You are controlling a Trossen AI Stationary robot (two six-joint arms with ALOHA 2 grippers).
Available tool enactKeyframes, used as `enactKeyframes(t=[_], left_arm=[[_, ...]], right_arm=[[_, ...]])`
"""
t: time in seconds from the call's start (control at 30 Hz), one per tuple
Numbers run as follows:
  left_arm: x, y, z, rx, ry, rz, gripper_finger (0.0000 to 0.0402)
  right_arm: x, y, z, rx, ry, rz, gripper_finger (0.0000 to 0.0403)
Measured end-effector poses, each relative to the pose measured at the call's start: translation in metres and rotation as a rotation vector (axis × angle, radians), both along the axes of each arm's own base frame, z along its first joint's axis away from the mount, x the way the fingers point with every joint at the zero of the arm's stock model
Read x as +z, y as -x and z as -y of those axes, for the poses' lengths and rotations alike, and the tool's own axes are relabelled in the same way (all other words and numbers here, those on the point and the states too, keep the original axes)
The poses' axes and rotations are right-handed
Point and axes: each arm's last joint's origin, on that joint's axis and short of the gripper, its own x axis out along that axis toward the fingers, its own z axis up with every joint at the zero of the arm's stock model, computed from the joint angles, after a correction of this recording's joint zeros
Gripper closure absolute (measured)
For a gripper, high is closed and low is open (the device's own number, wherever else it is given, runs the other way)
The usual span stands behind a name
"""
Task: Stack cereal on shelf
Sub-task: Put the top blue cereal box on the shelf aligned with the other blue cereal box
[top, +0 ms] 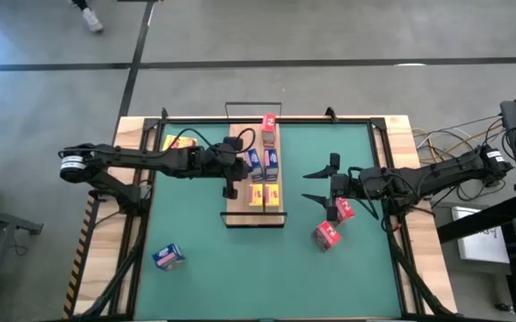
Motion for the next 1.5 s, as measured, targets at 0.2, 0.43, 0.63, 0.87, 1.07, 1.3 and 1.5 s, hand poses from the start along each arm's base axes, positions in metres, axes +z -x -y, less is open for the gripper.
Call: enactKeyframes(t=[0.2, 0.43, 0.63, 0.87, 1.07, 1.3, 1.5], left_arm=[[0.005, -0.001, 0.0, 0.009, 0.01, 0.023, 0.0401], [0.016, -0.001, -0.005, 0.013, -0.015, 0.033, 0.0401], [0.021, 0.004, -0.032, 0.097, -0.121, 0.017, 0.0401], [0.023, 0.016, -0.076, 0.174, -0.093, 0.049, 0.0401], [0.019, 0.015, -0.093, 0.117, 0.015, 0.126, 0.0401], [0.001, 0.004, -0.098, 0.127, 0.058, 0.098, 0.0401], [-0.015, -0.005, -0.101, 0.125, 0.098, 0.079, 0.0401]], right_arm=[[0.0, 0.0, 0.0, 0.0, 0.0, 0.0, 0.0165], [0.0, 0.0, 0.0, 0.0, 0.0, 0.0, 0.0165], [0.0, 0.0, 0.0, -0.001, -0.001, 0.0, 0.0165], [0.0, 0.0, 0.0, 0.0, 0.0, 0.0, 0.0165], [0.0, 0.0, 0.0, -0.003, 0.0, 0.003, 0.0165], [0.0, 0.0, 0.001, -0.019, 0.003, 0.004, 0.0165], [0.0, 0.0, 0.001, -0.025, 0.01, 0.001, 0.0165]])
